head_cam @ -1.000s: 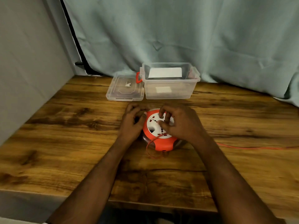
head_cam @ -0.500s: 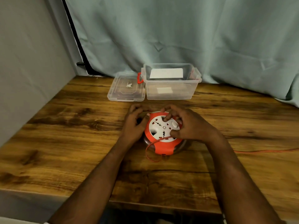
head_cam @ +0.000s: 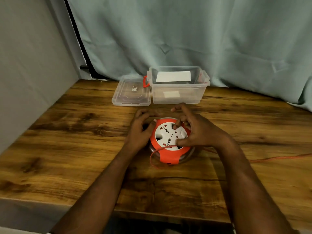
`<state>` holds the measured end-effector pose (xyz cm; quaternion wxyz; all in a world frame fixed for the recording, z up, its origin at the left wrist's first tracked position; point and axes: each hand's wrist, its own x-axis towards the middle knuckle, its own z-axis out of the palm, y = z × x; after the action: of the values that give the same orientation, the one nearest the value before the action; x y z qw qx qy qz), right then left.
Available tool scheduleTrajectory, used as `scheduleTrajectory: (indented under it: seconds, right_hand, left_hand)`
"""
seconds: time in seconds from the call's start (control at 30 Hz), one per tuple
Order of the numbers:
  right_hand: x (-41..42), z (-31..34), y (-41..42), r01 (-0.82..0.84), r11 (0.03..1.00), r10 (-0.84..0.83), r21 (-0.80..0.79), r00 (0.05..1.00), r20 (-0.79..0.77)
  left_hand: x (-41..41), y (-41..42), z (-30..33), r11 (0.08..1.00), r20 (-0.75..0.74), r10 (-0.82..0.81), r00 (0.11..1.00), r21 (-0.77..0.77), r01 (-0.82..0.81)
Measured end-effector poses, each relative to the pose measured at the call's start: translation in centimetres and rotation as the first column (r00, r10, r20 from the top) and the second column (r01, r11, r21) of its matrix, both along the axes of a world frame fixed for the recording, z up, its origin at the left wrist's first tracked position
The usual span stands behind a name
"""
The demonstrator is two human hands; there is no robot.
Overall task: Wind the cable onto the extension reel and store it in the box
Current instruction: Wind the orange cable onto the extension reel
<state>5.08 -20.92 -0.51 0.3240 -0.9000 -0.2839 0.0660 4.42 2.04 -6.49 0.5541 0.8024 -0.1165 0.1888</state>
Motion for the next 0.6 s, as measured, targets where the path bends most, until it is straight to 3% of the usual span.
scheduleTrajectory:
  seconds: [0.23, 0.43, 0.6]
  right_hand:
    - [-0.3, 0.4, -0.1, 0.053, 0.998, -0.054, -0.017, 0.999, -0.004]
    - [-1.4, 1.1, 1.0, 0.104, 0.984, -0.073, -0.148, 0.977, 0.2]
    - [-1.1, 0.4, 2.4, 0.249, 0.94, -0.179, -0.233, 0.942, 0.284]
  left_hand:
    - [0.2, 0.1, -0.1, 1.0, -0.008, 0.01, 1.0, 0.001, -0.01]
    - [0.3, 0.1, -0.1, 1.0, -0.017, 0.019, 1.0, -0.012, -0.02]
    - [0.4, 0.0, -0.1, 0.999, -0.021, 0.04, 0.999, -0.006, -0.04]
